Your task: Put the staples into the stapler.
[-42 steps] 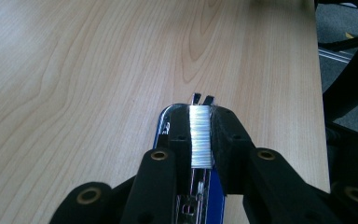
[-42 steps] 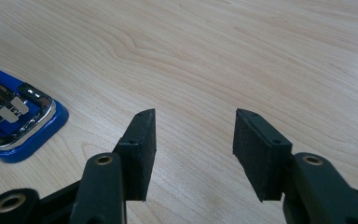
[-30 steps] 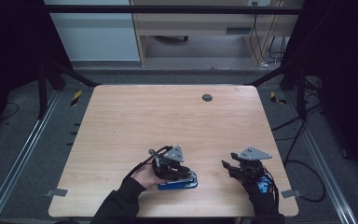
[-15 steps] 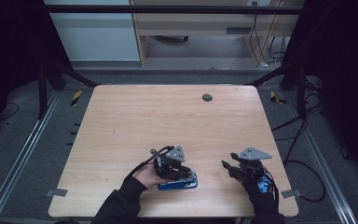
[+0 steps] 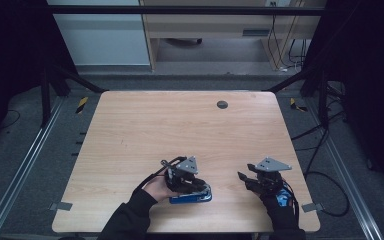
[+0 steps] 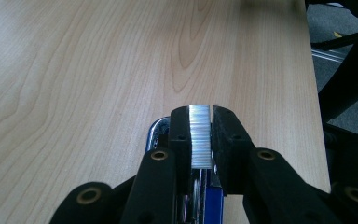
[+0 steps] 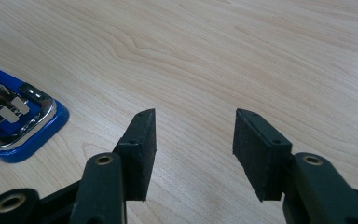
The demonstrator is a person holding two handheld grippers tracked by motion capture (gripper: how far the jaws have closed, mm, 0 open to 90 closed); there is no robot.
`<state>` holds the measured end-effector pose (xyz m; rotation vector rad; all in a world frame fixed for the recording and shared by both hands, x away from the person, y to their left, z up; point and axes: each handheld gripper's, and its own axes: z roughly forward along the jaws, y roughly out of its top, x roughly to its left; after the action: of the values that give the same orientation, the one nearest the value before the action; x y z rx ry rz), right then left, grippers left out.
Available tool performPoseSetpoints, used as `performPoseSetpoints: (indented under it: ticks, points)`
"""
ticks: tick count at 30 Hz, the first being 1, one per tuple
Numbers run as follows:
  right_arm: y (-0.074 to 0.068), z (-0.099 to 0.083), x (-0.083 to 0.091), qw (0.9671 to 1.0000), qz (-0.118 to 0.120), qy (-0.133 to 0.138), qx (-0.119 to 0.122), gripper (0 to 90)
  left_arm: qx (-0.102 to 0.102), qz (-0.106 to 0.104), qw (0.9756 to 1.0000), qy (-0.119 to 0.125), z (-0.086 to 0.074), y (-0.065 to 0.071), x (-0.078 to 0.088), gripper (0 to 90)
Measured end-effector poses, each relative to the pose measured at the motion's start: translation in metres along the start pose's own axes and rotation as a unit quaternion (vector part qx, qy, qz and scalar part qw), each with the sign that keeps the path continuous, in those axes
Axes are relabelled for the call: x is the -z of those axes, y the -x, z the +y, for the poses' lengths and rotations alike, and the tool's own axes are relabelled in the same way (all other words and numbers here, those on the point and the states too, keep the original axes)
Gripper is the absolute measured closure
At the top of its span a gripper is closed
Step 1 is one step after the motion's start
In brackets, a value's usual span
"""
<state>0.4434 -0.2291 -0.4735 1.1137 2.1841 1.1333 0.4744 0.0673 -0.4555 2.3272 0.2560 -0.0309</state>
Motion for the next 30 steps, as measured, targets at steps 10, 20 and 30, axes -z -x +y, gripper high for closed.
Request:
performPoseSetpoints:
  ticks: [10,20,30]
  points:
    - [0.0004,0.0000,0.0003,1.0000,-0.001,0.001,0.001,49.4,0.003,-0.001,1.0000,-0.006,-0.0006,-0.0020,-0.0027,77.6]
    - [0.0004,0.0001,0.0004,1.0000,-0.001,0.001,0.001,49.4,0.004,-0.003,1.0000,-0.005,-0.0013,-0.0037,-0.0019,77.6]
    - [0.0004,0.0002,0.0004,1.0000,-0.001,0.001,0.001,49.4,-0.003,-0.003,0.9999,-0.013,-0.0017,-0.0033,-0.0048,77.5]
